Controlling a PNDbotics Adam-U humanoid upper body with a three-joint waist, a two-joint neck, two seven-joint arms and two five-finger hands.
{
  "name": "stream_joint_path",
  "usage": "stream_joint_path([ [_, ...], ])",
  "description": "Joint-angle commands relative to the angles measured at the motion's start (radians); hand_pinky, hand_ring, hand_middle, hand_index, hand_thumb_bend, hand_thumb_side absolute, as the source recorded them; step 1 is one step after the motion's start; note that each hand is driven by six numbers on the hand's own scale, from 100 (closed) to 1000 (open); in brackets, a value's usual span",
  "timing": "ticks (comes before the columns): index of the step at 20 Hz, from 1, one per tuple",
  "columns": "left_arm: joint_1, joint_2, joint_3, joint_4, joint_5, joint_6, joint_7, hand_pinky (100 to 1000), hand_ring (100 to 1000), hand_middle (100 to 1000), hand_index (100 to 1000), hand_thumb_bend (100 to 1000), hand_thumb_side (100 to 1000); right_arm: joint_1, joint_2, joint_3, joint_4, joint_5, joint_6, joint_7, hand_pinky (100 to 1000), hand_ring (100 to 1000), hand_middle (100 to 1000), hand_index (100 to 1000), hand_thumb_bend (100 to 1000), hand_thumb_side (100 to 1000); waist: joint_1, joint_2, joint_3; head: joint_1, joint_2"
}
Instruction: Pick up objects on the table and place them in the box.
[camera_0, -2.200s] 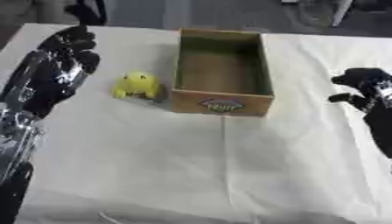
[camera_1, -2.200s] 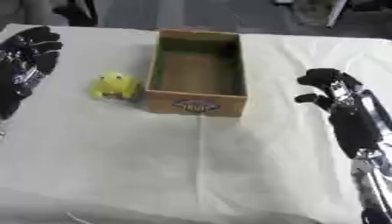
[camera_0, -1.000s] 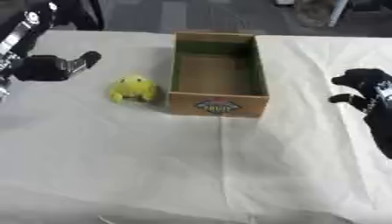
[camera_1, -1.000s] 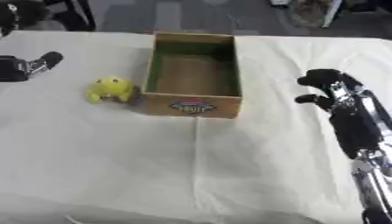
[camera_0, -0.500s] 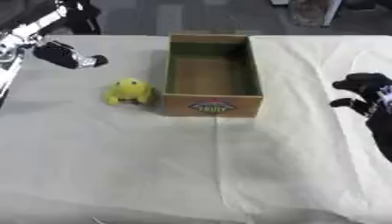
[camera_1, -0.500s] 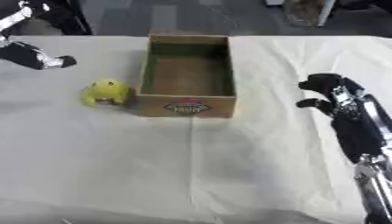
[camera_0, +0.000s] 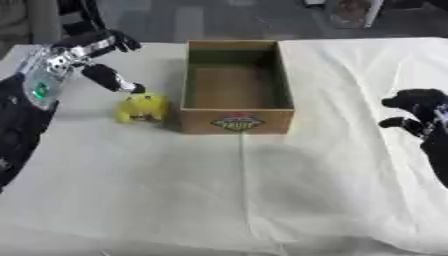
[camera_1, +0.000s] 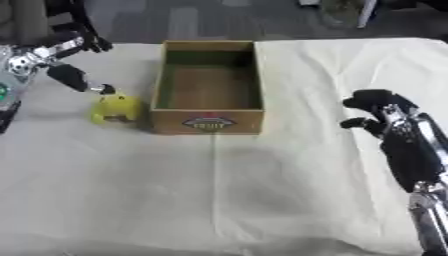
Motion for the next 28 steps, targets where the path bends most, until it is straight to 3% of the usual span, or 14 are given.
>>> stream_joint_path([
  [1,-0.030,-0.001,0.014,0.036,-0.041,-0.024,-0.022,902,843,790,872,661,342,-0.011,-0.020,-0.002,-0.007,0.003,-0.002,0.005,626,802,638,722,100,684,0.000,-0.013,-0.004,0.005,0.006],
  [11,-0.020,-0.012,0.013,0.057,-0.112,-0.094,-0.076,898,835,784,865,717,311,-0.012,-0.018,-0.001,-0.005,0.006,-0.002,0.007,626,803,638,722,100,688,0.000,-0.009,-0.008,0.003,0.006],
  [16,-0.014,-0.014,0.015,0.059,-0.147,-0.109,-0.074,887,821,769,852,693,313,-0.011,-0.016,-0.001,-0.005,0.008,-0.002,0.006,626,803,638,722,100,690,-0.002,-0.006,-0.010,0.003,0.006],
  [28,0.015,-0.042,0.010,0.080,-0.184,-0.102,0.041,821,740,674,789,481,299,-0.014,-0.013,0.000,-0.005,0.009,-0.002,0.010,626,803,638,722,100,692,-0.004,0.000,-0.013,0.005,0.006],
])
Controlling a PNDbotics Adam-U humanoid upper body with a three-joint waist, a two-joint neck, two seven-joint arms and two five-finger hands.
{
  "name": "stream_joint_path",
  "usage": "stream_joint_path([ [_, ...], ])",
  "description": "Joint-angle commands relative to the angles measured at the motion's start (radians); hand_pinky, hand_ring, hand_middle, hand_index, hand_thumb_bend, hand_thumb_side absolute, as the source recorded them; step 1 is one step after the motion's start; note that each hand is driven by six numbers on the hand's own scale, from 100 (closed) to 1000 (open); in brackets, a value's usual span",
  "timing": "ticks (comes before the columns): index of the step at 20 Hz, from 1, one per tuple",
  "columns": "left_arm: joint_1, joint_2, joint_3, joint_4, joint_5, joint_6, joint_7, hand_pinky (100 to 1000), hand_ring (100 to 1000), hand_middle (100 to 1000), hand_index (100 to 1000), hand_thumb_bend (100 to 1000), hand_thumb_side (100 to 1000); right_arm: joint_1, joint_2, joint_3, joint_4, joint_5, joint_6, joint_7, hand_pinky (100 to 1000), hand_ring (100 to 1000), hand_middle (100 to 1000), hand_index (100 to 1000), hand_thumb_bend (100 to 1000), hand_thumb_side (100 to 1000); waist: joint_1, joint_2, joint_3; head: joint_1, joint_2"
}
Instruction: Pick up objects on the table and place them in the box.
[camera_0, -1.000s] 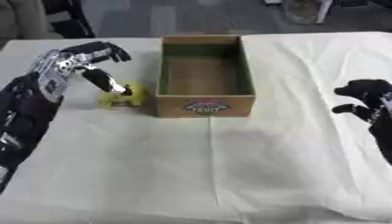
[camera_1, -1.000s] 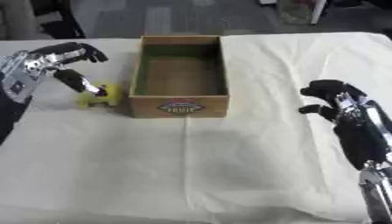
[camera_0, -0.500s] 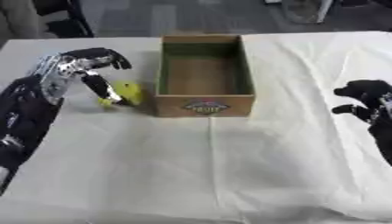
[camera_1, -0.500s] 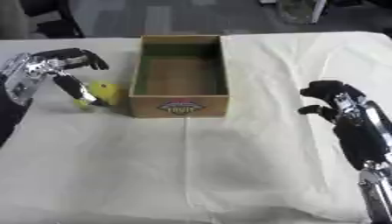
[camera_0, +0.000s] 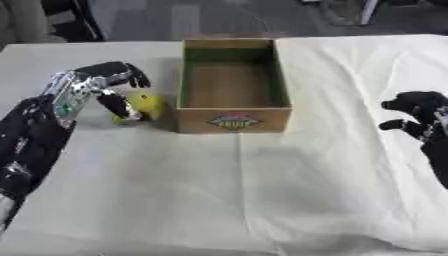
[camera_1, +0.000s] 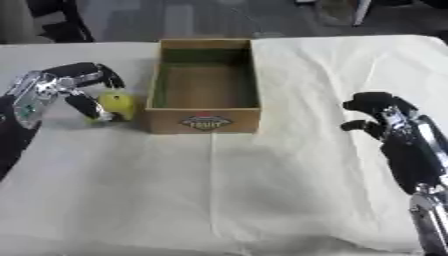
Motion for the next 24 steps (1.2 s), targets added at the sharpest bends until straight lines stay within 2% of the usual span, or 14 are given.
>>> stream_joint_path([
  [1,-0.012,0.014,0.006,-0.003,-0.015,0.002,0.025,810,724,654,780,461,298,-0.014,-0.013,-0.001,-0.010,0.006,-0.001,0.003,626,803,638,722,100,693,-0.001,-0.011,0.001,0.003,0.006],
  [4,-0.007,0.014,0.006,-0.001,-0.029,0.006,0.049,746,629,575,734,335,282,-0.015,-0.013,-0.001,-0.010,0.006,-0.001,0.003,626,803,638,722,100,692,-0.001,-0.010,0.003,0.001,0.006],
  [5,-0.006,0.014,0.007,-0.001,-0.033,0.008,0.059,700,569,522,695,235,263,-0.015,-0.013,-0.001,-0.010,0.006,-0.001,0.003,626,803,638,722,100,693,-0.001,-0.010,0.003,0.001,0.006],
  [7,-0.005,0.016,0.011,-0.005,-0.034,0.012,0.092,630,472,429,632,100,245,-0.015,-0.012,-0.001,-0.009,0.006,-0.001,0.003,626,803,638,722,100,693,-0.001,-0.009,0.004,0.000,0.006],
  [9,-0.007,0.022,0.015,-0.015,-0.027,0.018,0.126,579,406,363,565,100,247,-0.015,-0.012,-0.002,-0.008,0.006,-0.001,0.003,626,803,638,722,100,693,-0.001,-0.010,0.004,-0.001,0.006],
  [12,-0.016,0.037,0.007,-0.047,-0.006,0.016,0.147,551,361,318,519,100,249,-0.015,-0.012,-0.003,-0.007,0.007,-0.001,0.002,626,803,638,722,100,694,0.000,-0.011,0.007,-0.003,0.006],
  [13,-0.020,0.043,0.006,-0.062,0.004,0.015,0.146,547,354,313,511,100,607,-0.015,-0.012,-0.003,-0.006,0.007,-0.002,0.002,626,803,638,722,100,705,0.000,-0.011,0.008,-0.004,0.006],
  [14,-0.026,0.051,0.004,-0.080,0.015,0.014,0.143,548,351,306,508,100,248,-0.014,-0.013,-0.004,-0.006,0.007,-0.002,0.002,626,803,638,722,100,692,0.000,-0.012,0.009,-0.005,0.006],
  [16,-0.041,0.066,0.005,-0.116,0.044,0.016,0.134,558,347,303,505,100,246,-0.013,-0.015,-0.005,-0.006,0.007,-0.002,0.001,626,803,638,722,100,691,0.001,-0.015,0.010,-0.007,0.006],
  [17,-0.050,0.071,0.006,-0.131,0.060,0.019,0.130,562,348,305,506,100,434,-0.012,-0.015,-0.005,-0.005,0.007,-0.002,0.000,626,803,638,722,100,680,0.001,-0.016,0.010,-0.007,0.006],
  [18,-0.062,0.074,0.006,-0.147,0.078,0.021,0.129,564,347,302,505,100,245,-0.012,-0.015,-0.004,-0.005,0.006,-0.002,0.001,627,804,638,722,100,693,0.001,-0.017,0.009,-0.007,0.006],
  [24,-0.123,0.042,-0.013,-0.195,0.145,0.037,0.131,579,360,314,516,100,244,-0.012,-0.014,0.007,-0.002,0.005,0.001,0.012,627,804,638,722,100,694,0.006,-0.025,-0.008,0.007,0.006],
])
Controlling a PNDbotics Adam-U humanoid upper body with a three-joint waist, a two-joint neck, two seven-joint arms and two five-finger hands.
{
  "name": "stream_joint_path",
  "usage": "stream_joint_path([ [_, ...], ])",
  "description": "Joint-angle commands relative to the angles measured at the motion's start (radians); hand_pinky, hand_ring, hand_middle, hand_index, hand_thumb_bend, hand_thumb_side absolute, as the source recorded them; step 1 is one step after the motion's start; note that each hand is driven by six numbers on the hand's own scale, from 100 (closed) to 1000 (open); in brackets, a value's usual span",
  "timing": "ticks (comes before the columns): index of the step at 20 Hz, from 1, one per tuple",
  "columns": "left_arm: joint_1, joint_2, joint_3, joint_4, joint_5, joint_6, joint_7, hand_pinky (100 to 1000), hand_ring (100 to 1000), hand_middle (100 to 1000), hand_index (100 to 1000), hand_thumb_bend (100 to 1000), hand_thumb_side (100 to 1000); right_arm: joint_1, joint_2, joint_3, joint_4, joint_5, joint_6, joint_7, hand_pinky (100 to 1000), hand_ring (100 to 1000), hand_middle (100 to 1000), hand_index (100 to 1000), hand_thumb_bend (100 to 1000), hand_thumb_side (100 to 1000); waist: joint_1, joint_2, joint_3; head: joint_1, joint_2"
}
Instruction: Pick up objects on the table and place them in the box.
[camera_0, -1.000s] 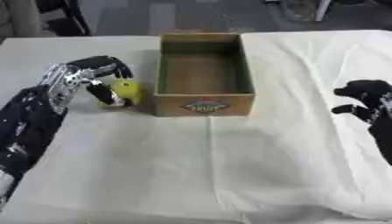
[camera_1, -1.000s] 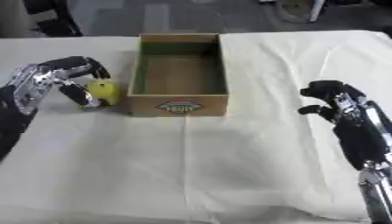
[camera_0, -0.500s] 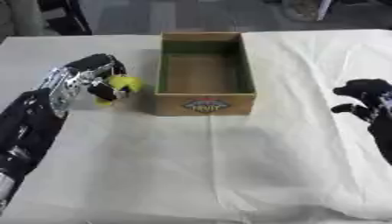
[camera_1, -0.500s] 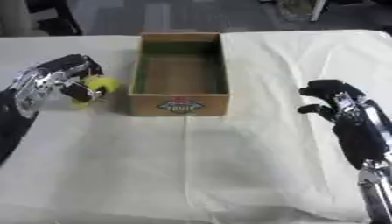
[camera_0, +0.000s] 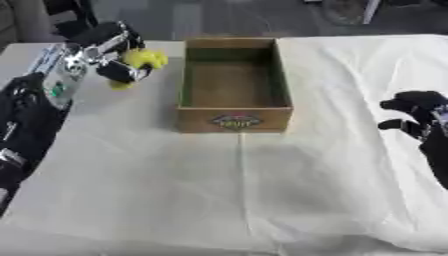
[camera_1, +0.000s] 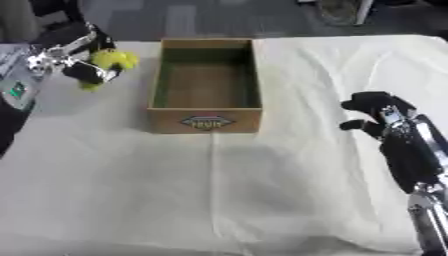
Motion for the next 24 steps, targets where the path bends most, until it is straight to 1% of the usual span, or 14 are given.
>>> stream_joint_path([
  [1,-0.042,-0.008,-0.010,-0.029,0.015,0.008,0.009,580,362,316,518,100,244,-0.012,-0.014,0.004,-0.008,0.004,-0.001,0.010,627,804,638,722,100,694,0.001,-0.015,-0.011,0.012,0.006],
  [4,-0.058,-0.046,-0.016,-0.007,-0.007,0.012,0.028,586,368,321,522,100,244,-0.017,-0.012,0.012,-0.008,0.004,0.001,0.018,627,804,638,722,100,699,0.003,-0.012,-0.039,0.028,0.006],
  [8,-0.071,-0.083,-0.016,0.037,-0.062,0.014,0.073,593,376,329,530,100,244,-0.034,-0.004,0.026,-0.008,0.001,0.006,0.032,627,804,638,722,100,703,0.008,-0.002,-0.086,0.055,0.004],
  [11,-0.071,-0.101,-0.016,0.059,-0.109,0.010,0.115,607,394,346,545,100,244,-0.046,0.001,0.032,-0.008,0.001,0.008,0.038,627,804,638,722,100,708,0.013,0.010,-0.118,0.071,-0.006],
  [15,-0.062,-0.120,-0.017,0.079,-0.165,0.012,0.175,621,416,367,565,100,245,-0.058,0.009,0.036,-0.008,0.003,0.010,0.043,627,804,638,722,100,714,0.016,0.027,-0.148,0.093,-0.020],
  [16,-0.059,-0.124,-0.019,0.082,-0.178,0.013,0.192,635,437,386,583,100,233,-0.061,0.011,0.037,-0.008,0.004,0.010,0.044,627,804,638,722,100,715,0.017,0.031,-0.154,0.099,-0.023],
  [18,-0.052,-0.134,-0.028,0.089,-0.208,0.007,0.210,678,502,459,646,100,219,-0.065,0.014,0.039,-0.009,0.005,0.010,0.046,626,805,638,722,100,717,0.017,0.038,-0.166,0.111,-0.027],
  [19,-0.050,-0.139,-0.031,0.092,-0.222,0.001,0.212,691,530,490,677,160,221,-0.066,0.015,0.039,-0.009,0.006,0.010,0.046,626,805,638,722,100,717,0.018,0.040,-0.170,0.116,-0.028],
  [21,-0.043,-0.145,-0.038,0.098,-0.250,-0.013,0.203,733,604,567,744,312,239,-0.067,0.017,0.039,-0.009,0.007,0.010,0.046,626,805,638,722,100,718,0.018,0.044,-0.174,0.124,-0.030],
  [22,-0.041,-0.147,-0.040,0.099,-0.264,-0.020,0.194,767,657,618,789,455,254,-0.067,0.017,0.038,-0.009,0.007,0.010,0.045,626,805,638,722,100,719,0.018,0.045,-0.175,0.126,-0.030],
  [23,-0.039,-0.148,-0.042,0.098,-0.277,-0.027,0.186,794,700,665,819,572,262,-0.068,0.017,0.038,-0.009,0.008,0.010,0.045,626,805,638,722,100,719,0.019,0.046,-0.175,0.128,-0.031],
  [24,-0.036,-0.149,-0.042,0.095,-0.285,-0.032,0.179,814,727,695,831,616,260,-0.068,0.017,0.037,-0.009,0.008,0.010,0.045,626,805,638,722,100,719,0.019,0.047,-0.174,0.128,-0.032],
])
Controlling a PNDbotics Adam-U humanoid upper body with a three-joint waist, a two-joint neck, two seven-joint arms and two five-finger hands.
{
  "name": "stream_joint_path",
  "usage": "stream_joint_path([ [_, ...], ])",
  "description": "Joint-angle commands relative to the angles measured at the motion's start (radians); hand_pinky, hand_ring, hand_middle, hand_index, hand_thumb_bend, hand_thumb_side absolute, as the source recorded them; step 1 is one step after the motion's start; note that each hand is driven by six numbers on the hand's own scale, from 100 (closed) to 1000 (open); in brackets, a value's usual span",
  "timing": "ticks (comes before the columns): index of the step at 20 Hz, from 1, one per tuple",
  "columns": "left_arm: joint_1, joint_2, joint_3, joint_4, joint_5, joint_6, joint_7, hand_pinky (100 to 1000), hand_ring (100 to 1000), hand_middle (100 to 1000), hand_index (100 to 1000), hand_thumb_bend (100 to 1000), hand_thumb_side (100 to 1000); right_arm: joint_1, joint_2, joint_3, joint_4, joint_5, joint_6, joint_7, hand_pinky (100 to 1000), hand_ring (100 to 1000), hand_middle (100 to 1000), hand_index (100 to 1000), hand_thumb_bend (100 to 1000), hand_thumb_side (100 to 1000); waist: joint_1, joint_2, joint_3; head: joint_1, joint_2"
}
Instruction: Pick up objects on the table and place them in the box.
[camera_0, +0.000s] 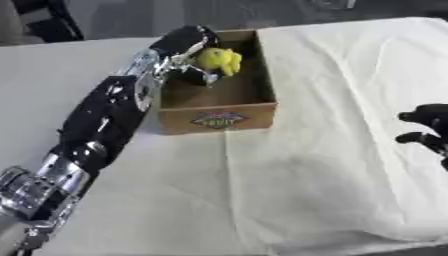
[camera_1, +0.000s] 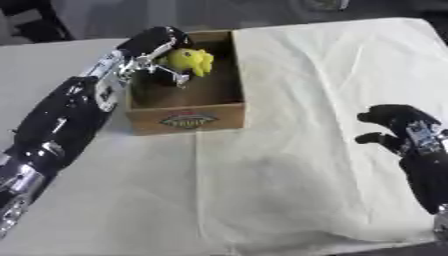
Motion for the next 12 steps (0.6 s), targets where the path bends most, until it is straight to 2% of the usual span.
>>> stream_joint_path([
  [1,-0.011,0.010,0.000,-0.019,-0.027,-0.021,-0.016,833,750,724,843,729,242,-0.014,-0.009,-0.006,-0.009,0.008,-0.003,0.003,626,805,638,722,100,720,-0.003,-0.012,0.003,0.005,-0.012],
  [2,-0.009,0.012,0.000,-0.027,-0.022,-0.028,-0.022,847,764,743,848,792,238,-0.014,-0.010,-0.007,-0.009,0.009,-0.002,0.002,626,805,638,722,100,721,-0.002,-0.012,0.005,0.004,-0.011],
  [3,-0.009,0.016,0.001,-0.037,-0.012,-0.033,-0.026,851,768,749,850,832,291,-0.013,-0.010,-0.007,-0.008,0.010,-0.003,0.001,626,805,638,722,100,721,-0.002,-0.012,0.008,0.003,-0.011],
  [5,-0.009,0.023,0.002,-0.061,0.015,-0.037,-0.032,854,771,752,850,855,351,-0.012,-0.010,-0.008,-0.008,0.010,-0.003,0.000,626,805,638,722,100,720,-0.002,-0.013,0.013,-0.001,-0.009],
  [7,-0.008,0.031,0.005,-0.091,0.059,-0.036,-0.037,848,762,742,844,819,344,-0.012,-0.011,-0.010,-0.008,0.009,-0.004,-0.001,626,805,638,722,100,718,-0.003,-0.015,0.019,-0.006,-0.009],
  [10,-0.004,0.044,0.009,-0.157,0.178,-0.026,-0.049,834,737,708,822,666,273,-0.007,-0.012,-0.014,-0.007,0.008,-0.005,-0.005,626,805,638,722,100,716,-0.007,-0.019,0.034,-0.017,-0.007],
  [11,-0.001,0.052,0.010,-0.188,0.229,-0.019,-0.055,831,728,695,814,572,232,-0.006,-0.013,-0.016,-0.007,0.008,-0.005,-0.006,626,805,638,722,100,715,-0.008,-0.021,0.041,-0.022,-0.006],
  [12,0.004,0.062,0.012,-0.221,0.285,-0.007,-0.062,827,722,688,809,542,207,-0.004,-0.013,-0.017,-0.006,0.008,-0.006,-0.008,626,805,637,722,100,715,-0.008,-0.022,0.048,-0.026,-0.005],
])
